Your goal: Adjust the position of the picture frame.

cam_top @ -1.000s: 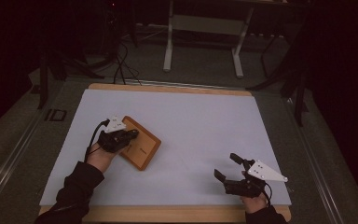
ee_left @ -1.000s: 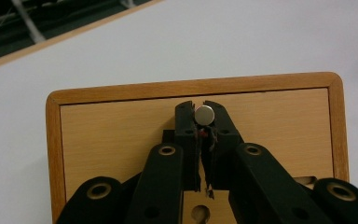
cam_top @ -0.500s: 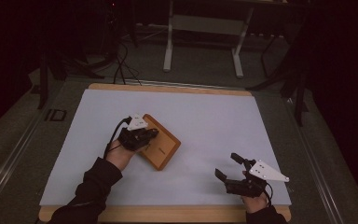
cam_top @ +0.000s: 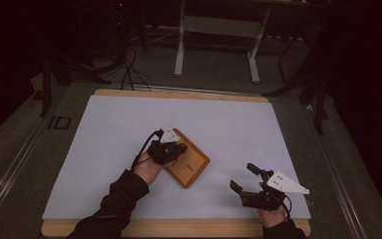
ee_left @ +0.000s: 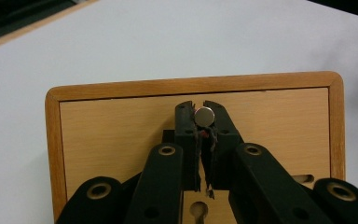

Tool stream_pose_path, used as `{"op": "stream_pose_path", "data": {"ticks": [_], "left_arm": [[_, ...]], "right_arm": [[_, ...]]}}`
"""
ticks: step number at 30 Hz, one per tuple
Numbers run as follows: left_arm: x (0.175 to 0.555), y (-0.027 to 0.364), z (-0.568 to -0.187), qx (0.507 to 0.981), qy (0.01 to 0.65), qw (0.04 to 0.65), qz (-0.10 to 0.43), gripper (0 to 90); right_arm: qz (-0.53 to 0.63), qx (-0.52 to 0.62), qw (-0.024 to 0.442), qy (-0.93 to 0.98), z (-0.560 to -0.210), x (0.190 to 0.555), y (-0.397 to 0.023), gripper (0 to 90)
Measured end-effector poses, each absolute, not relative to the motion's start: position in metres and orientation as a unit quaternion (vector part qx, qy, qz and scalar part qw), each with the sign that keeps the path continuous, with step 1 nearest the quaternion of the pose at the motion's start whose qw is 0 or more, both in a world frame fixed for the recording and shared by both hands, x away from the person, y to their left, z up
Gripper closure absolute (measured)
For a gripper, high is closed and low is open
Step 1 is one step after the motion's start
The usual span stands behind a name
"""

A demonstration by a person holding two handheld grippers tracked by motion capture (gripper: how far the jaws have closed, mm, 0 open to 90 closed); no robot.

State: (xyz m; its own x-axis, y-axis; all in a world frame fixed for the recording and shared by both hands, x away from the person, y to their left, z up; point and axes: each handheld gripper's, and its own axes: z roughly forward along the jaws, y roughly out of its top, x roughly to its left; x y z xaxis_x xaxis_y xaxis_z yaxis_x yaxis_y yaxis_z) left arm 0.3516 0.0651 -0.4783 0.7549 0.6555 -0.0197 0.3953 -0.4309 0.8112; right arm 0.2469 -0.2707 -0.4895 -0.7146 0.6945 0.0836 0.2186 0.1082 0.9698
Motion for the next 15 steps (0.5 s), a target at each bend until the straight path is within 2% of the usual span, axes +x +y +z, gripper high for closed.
{"op": "stream_pose_path", "data": {"ticks": [15], "left_arm": [[0.368, 0.035, -0.497, 0.845, 0.312, 0.405, 0.156, 85.9]], "right_arm": [[0.586, 0.319, 0.200, 0.717, -0.490, 0.247, -0.271, 11.7]]}}
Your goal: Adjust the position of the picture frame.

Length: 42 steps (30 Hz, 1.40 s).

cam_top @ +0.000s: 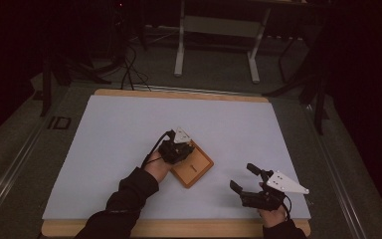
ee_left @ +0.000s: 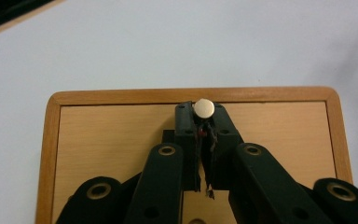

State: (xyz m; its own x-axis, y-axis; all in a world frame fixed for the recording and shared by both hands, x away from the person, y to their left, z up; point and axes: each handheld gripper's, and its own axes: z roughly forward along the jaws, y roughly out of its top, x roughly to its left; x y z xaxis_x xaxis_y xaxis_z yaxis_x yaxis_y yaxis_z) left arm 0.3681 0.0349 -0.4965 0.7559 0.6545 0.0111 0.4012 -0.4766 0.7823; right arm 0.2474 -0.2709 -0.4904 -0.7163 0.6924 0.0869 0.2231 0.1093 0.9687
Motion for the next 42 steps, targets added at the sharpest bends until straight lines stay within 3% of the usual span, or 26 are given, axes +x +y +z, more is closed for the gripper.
{"op": "stream_pose_path", "data": {"ticks": [15, 33, 42], "left_arm": [[0.384, 0.013, -0.519, 0.853, 0.319, 0.386, 0.145, 86.0], [0.388, 0.012, -0.520, 0.858, 0.312, 0.385, 0.133, 85.2], [0.379, 0.031, -0.510, 0.854, 0.310, 0.397, 0.133, 76.6]], "right_arm": [[0.583, 0.322, 0.198, 0.720, -0.492, 0.248, -0.273, 11.9], [0.581, 0.323, 0.195, 0.721, -0.492, 0.248, -0.273, 11.9], [0.582, 0.323, 0.197, 0.720, -0.492, 0.248, -0.274, 11.9]]}}
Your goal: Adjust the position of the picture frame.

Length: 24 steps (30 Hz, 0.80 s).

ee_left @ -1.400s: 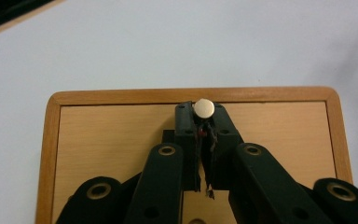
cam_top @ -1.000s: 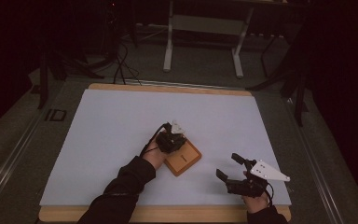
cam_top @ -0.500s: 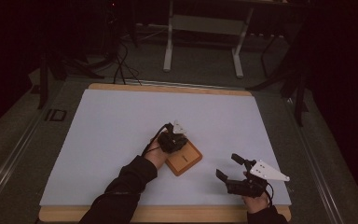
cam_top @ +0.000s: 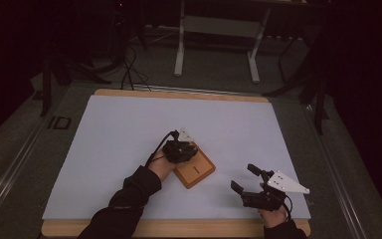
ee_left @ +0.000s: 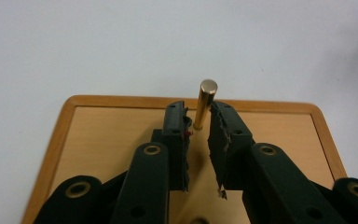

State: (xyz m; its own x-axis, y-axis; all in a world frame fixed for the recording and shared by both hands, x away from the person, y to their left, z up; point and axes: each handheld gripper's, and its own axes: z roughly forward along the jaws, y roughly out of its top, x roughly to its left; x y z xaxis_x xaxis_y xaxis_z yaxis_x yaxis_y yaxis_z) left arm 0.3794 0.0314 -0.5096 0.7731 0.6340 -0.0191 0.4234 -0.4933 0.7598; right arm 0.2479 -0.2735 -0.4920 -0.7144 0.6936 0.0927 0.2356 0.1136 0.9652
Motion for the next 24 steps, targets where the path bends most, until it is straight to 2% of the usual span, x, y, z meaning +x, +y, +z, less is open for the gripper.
{"op": "stream_pose_path", "data": {"ticks": [5, 13, 24], "left_arm": [[0.384, 0.046, -0.503, 0.845, 0.326, 0.397, 0.149, 77.3], [0.405, 0.055, -0.503, 0.833, 0.350, 0.398, 0.159, 89.4], [0.429, 0.039, -0.506, 0.840, 0.353, 0.381, 0.158, 90.0]], "right_arm": [[0.581, 0.318, 0.199, 0.723, -0.492, 0.247, -0.271, 11.9], [0.580, 0.322, 0.197, 0.722, -0.492, 0.248, -0.272, 11.9], [0.581, 0.324, 0.194, 0.721, -0.493, 0.247, -0.273, 11.9]]}}
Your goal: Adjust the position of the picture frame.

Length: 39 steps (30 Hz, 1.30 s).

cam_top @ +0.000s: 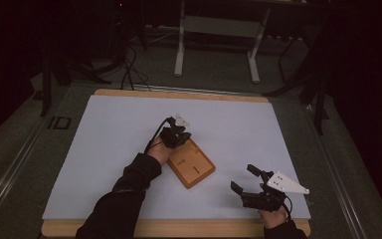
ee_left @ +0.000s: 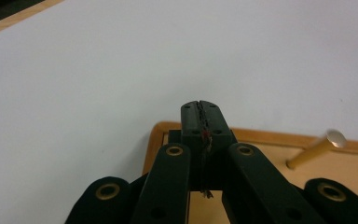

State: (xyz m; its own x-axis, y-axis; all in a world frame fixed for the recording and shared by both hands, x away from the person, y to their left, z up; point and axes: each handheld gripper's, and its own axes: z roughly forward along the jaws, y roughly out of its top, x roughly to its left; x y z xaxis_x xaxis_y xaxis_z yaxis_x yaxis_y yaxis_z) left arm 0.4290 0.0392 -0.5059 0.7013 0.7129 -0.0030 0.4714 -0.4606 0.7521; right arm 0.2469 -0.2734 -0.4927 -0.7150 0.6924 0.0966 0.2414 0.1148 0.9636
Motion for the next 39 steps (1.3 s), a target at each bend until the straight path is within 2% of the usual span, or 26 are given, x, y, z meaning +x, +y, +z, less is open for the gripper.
{"op": "stream_pose_path", "data": {"ticks": [19, 39], "left_arm": [[0.454, 0.020, -0.517, 0.863, 0.341, 0.334, 0.165, 90.0], [0.442, 0.039, -0.515, 0.868, 0.336, 0.327, 0.166, 90.0]], "right_arm": [[0.580, 0.325, 0.192, 0.722, -0.493, 0.247, -0.275, 11.9], [0.579, 0.324, 0.191, 0.723, -0.494, 0.247, -0.274, 11.9]]}}
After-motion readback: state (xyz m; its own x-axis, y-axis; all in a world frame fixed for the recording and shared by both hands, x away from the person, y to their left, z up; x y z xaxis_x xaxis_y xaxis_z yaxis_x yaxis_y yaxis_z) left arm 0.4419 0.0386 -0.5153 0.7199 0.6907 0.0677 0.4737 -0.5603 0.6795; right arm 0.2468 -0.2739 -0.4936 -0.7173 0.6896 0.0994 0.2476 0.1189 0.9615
